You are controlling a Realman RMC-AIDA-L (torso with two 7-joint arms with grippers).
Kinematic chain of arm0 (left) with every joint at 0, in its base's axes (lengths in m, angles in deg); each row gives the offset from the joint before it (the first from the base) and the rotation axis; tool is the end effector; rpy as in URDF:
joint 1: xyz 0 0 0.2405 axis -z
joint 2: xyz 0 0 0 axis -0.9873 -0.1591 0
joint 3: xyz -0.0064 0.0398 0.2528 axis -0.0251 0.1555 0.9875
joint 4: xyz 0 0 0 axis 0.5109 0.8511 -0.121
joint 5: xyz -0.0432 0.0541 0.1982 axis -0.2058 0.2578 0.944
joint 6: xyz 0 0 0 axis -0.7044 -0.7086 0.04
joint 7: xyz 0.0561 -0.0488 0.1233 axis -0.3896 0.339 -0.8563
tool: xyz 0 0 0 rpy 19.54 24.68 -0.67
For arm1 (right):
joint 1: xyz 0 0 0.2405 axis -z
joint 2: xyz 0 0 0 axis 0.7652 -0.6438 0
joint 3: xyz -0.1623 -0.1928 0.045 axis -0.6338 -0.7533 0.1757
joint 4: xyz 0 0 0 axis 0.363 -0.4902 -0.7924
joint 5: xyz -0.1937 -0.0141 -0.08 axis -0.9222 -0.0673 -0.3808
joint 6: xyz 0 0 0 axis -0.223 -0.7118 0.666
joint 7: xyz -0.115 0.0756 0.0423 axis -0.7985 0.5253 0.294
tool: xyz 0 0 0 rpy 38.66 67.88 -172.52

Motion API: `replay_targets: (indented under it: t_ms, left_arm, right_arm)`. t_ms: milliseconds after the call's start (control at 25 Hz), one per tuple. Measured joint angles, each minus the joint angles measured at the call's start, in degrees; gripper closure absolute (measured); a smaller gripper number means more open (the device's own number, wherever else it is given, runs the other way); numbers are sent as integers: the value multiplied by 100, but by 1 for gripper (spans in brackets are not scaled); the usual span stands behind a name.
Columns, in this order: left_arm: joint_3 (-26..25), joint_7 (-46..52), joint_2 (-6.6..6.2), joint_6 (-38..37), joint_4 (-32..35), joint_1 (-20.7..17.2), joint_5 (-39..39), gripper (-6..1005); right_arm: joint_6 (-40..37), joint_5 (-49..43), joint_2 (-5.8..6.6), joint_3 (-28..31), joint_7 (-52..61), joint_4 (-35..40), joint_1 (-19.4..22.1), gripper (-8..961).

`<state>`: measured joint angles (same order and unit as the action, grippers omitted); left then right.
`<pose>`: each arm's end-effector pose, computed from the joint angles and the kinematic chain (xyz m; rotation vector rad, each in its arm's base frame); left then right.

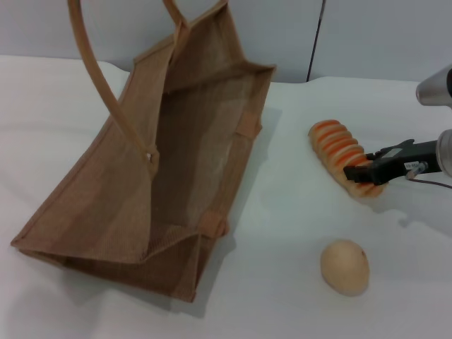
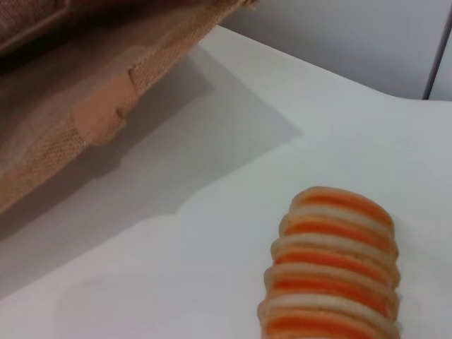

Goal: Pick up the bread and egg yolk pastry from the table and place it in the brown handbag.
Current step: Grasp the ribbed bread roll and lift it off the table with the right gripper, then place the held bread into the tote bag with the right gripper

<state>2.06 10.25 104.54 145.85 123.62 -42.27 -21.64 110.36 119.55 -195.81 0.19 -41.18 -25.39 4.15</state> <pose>-0.0883 0.3637 0.1880 -2.1698 -0.5989 -0.1078 0.2601 0.4208 -0.0228 -2.5174 0.8817 -0.0535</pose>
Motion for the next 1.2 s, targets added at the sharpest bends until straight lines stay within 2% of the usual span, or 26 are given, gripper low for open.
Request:
replay_targets:
  t_ms: [320,600,800,1000,1200]
  left_arm:
    - [2,-31,-1,-45,-15,-9,-1,881]
    - [2,-35,-25,-53,-205,-12,-1,881]
    - [3,-75,-52,-101,-362,-2,13,881]
    - [23,-89,-82,-226,-509,61,126,881]
    - [65,-66,-39,-238,-491,238,101,881]
  right_arm:
    - [177,49,-9,18,15,117,-30,506]
    - [599,100,-34,32,367,1106,96,551]
    - [1391,463,-36,39,615,1944,250,595]
    - [2417,1360,-36,14,696,2554,518,613]
    - [2572,1604,-40,-121,713,2588,611,624]
